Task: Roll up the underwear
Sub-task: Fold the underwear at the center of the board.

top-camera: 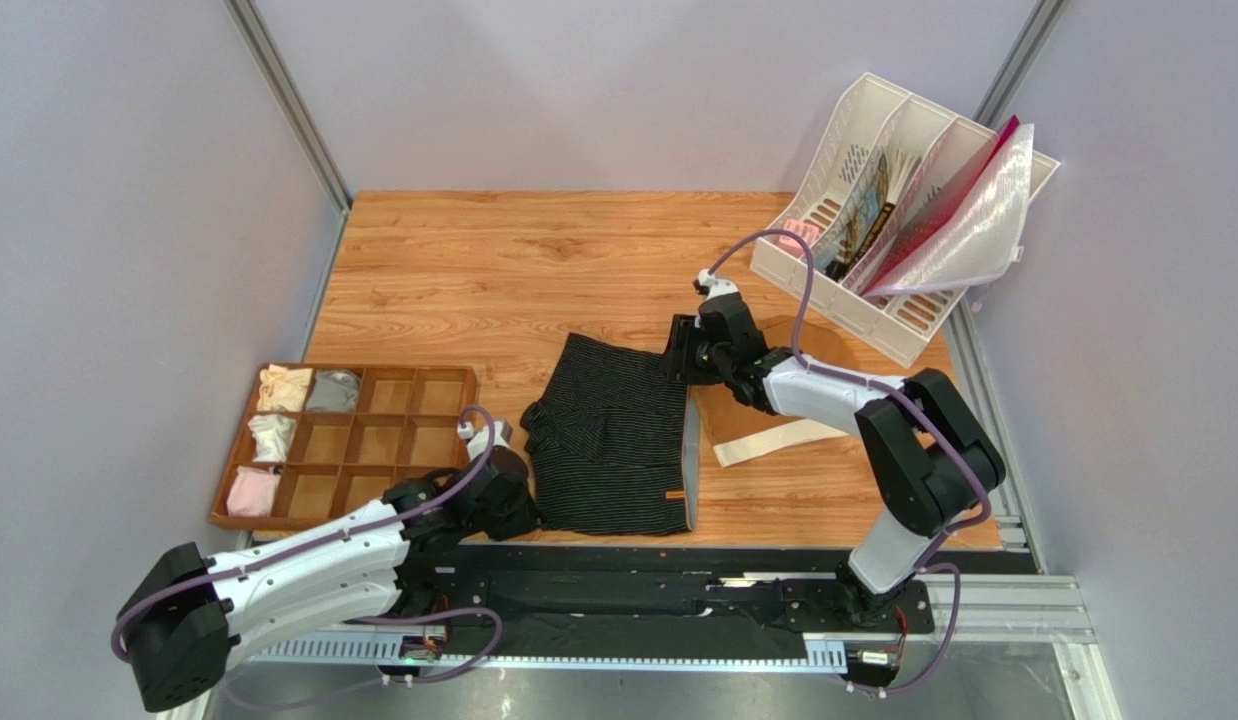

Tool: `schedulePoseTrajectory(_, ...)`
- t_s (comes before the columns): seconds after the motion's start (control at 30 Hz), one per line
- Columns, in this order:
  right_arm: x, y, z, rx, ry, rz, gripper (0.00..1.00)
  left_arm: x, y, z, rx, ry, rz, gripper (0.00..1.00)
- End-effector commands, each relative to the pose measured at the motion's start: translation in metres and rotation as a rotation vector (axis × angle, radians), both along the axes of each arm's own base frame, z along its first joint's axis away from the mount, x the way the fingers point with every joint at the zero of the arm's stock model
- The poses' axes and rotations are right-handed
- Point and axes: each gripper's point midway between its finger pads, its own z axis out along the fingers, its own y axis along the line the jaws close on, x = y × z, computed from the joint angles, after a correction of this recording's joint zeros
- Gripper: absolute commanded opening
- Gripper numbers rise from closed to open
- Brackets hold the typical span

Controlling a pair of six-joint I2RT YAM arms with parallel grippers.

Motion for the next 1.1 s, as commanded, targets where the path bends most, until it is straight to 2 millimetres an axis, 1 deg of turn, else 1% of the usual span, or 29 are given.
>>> schedulePoseTrajectory(0.0,0.013,-0.009,0.016,-0.036,-0.070,-0.033,0.48,-0.011,0.010,-0.011,0.044,0.045,-0.003,0.00)
schedulePoseTrajectory(0.03,0.013,-0.010,0.016,-0.043,-0.073,-0.033,0.48,-0.011,0.011,-0.012,0.049,0.049,-0.004,0.00)
schedulePoseTrajectory(0.2,0.014,-0.018,0.004,-0.096,-0.053,-0.051,0.48,-0.011,0.011,-0.011,0.053,0.048,-0.008,0.00)
schedulePoseTrajectory(0.3,0.014,-0.018,-0.001,-0.104,-0.044,-0.057,0.48,-0.011,0.011,-0.010,0.053,0.048,-0.010,0.00)
schedulePoseTrajectory(0.43,0.016,-0.018,0.000,-0.103,-0.043,-0.062,0.48,-0.011,0.011,-0.010,0.053,0.048,-0.010,0.00)
schedulePoseTrajectory(0.5,0.017,-0.015,-0.002,-0.090,-0.041,-0.047,0.48,-0.011,0.011,-0.010,0.054,0.049,-0.010,0.00)
schedulePoseTrajectory(0.57,0.017,-0.012,-0.007,-0.089,-0.027,-0.042,0.47,-0.011,0.011,-0.010,0.054,0.049,-0.012,0.00)
schedulePoseTrajectory(0.6,0.016,-0.013,-0.011,-0.093,-0.019,-0.040,0.46,-0.011,0.011,-0.010,0.054,0.049,-0.012,0.00)
schedulePoseTrajectory(0.63,0.017,-0.012,-0.011,-0.092,-0.018,-0.040,0.39,-0.012,0.011,-0.010,0.055,0.051,-0.012,0.00)
schedulePoseTrajectory(0.7,0.016,-0.012,-0.013,-0.092,-0.011,-0.038,0.30,-0.012,0.011,-0.010,0.053,0.051,-0.013,0.00)
schedulePoseTrajectory(0.73,0.016,-0.012,-0.013,-0.093,-0.010,-0.036,0.23,-0.012,0.011,-0.010,0.053,0.052,-0.012,0.00)
schedulePoseTrajectory(0.77,0.016,-0.012,-0.013,-0.097,-0.008,-0.036,0.20,-0.012,0.011,-0.010,0.052,0.051,-0.012,0.00)
schedulePoseTrajectory(0.8,0.017,-0.013,-0.012,-0.099,-0.013,-0.040,0.17,-0.012,0.011,-0.009,0.052,0.051,-0.012,0.00)
schedulePoseTrajectory(0.83,0.017,-0.014,-0.009,-0.100,-0.019,-0.039,0.12,-0.012,0.011,-0.009,0.049,0.048,-0.010,0.00)
schedulePoseTrajectory(0.9,0.018,-0.015,-0.007,-0.105,-0.025,-0.040,0.05,-0.012,0.011,-0.009,0.047,0.048,-0.011,0.00)
schedulePoseTrajectory(0.93,0.021,-0.015,-0.002,-0.102,-0.037,-0.041,0.00,-0.012,0.011,-0.009,0.045,0.047,-0.011,0.00)
schedulePoseTrajectory(0.97,0.017,-0.017,-0.005,-0.115,-0.018,-0.040,0.00,-0.012,0.011,-0.009,0.047,0.048,-0.011,0.00)
schedulePoseTrajectory(1.07,0.019,-0.022,0.003,-0.126,-0.027,-0.051,0.00,-0.012,0.011,-0.008,0.043,0.047,-0.008,0.00)
